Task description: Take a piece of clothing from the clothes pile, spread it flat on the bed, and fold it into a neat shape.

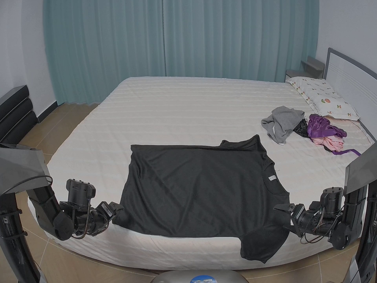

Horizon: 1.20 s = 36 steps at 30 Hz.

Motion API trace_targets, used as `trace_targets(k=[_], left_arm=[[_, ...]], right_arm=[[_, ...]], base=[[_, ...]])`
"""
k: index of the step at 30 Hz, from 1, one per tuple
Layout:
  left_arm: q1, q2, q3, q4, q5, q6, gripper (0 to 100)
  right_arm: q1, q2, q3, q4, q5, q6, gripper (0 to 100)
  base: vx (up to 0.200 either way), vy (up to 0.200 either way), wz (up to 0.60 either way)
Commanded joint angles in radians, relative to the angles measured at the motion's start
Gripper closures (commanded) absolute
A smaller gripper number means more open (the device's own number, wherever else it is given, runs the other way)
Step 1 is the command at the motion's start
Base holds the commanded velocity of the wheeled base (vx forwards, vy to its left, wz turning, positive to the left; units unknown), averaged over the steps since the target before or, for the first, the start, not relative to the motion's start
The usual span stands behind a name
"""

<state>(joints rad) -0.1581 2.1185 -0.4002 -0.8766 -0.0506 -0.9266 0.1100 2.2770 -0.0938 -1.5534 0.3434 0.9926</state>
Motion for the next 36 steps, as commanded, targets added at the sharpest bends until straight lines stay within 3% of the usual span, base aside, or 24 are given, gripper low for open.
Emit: trace_targets(k=[1,6,12,13,20,28,36], left_arm=[[-0.044,0.092,-0.037,-0.002,0.068,0.018,0],[-0.077,0.135,-0.052,-0.013,0.132,0.055,0],[-0.077,0.150,-0.065,-0.062,0.137,0.054,0],[-0.075,0.152,-0.069,-0.062,0.137,0.054,100],[-0.084,0.149,-0.017,-0.082,0.143,0.052,100],[-0.034,0.138,0.063,-0.097,0.141,0.048,100],[0.014,0.140,0.138,-0.231,0.138,0.060,100]], right_arm=[[0.000,0.009,-0.001,-0.014,0.000,0.000,0],[0.002,0.010,-0.003,-0.014,0.000,0.000,0],[0.002,0.010,-0.004,-0.014,0.000,0.000,0],[0.002,0.010,-0.004,-0.014,0.000,0.000,0],[0.002,0.010,-0.003,-0.014,0.000,0.000,0],[0.002,0.009,-0.001,-0.014,0.000,0.000,0],[0.002,0.009,0.000,-0.014,0.000,0.000,0]], base=[[0.000,0.000,0.00],[0.000,0.000,0.00],[0.000,0.000,0.00],[0.000,0.000,0.00],[0.000,0.000,0.00],[0.000,0.000,0.00],[0.000,0.000,0.00]])
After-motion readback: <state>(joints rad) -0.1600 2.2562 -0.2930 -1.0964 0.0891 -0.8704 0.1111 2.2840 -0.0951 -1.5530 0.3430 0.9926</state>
